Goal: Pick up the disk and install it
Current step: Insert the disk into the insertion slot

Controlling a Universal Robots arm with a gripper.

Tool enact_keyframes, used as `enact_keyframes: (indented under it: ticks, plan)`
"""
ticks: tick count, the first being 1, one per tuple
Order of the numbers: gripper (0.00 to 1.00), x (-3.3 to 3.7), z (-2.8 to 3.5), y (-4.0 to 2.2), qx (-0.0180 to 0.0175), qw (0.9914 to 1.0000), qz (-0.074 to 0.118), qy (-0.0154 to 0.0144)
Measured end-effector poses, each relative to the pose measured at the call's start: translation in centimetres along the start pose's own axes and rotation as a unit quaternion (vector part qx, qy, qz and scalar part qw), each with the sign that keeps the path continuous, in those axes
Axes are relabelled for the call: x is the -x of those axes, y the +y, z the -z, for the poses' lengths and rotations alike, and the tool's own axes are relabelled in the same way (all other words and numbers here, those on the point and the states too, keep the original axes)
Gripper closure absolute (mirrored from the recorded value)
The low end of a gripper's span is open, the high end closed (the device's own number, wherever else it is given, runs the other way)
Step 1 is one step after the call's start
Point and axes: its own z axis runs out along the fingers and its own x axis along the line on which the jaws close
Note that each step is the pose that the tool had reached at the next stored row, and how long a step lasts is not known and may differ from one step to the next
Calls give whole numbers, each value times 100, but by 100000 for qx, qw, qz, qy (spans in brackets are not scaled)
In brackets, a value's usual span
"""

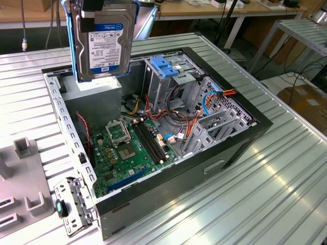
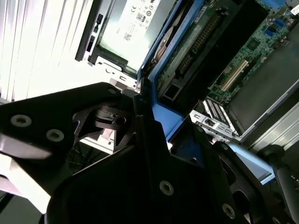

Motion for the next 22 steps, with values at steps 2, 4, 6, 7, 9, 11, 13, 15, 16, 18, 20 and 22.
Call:
enact_keyframes:
  ticks: [2,4,6,7,9,11,13,15,16,18,20,22]
  plan:
    - [63,-10,1,0,0,100000,-4,2]
    - [63,-25,1,-1,-1,100000,-4,0]
    - [63,-39,2,-1,-2,100000,-7,-2]
    - [63,-44,2,-1,-1,100000,-7,-2]
    - [63,-47,2,-2,-1,100000,-12,-3]
    - [63,-52,2,-2,-4,100000,-7,-4]
    - [63,-56,2,-2,-2,100000,-9,-2]
    - [63,-60,3,-3,-1,100000,-8,0]
    - [63,-61,3,-2,-1,100000,-8,-4]
    - [63,-67,3,-3,2,100000,-7,1]
    - [63,-73,4,-3,1,100000,-4,2]
    - [63,-82,4,-4,1,100000,-3,2]
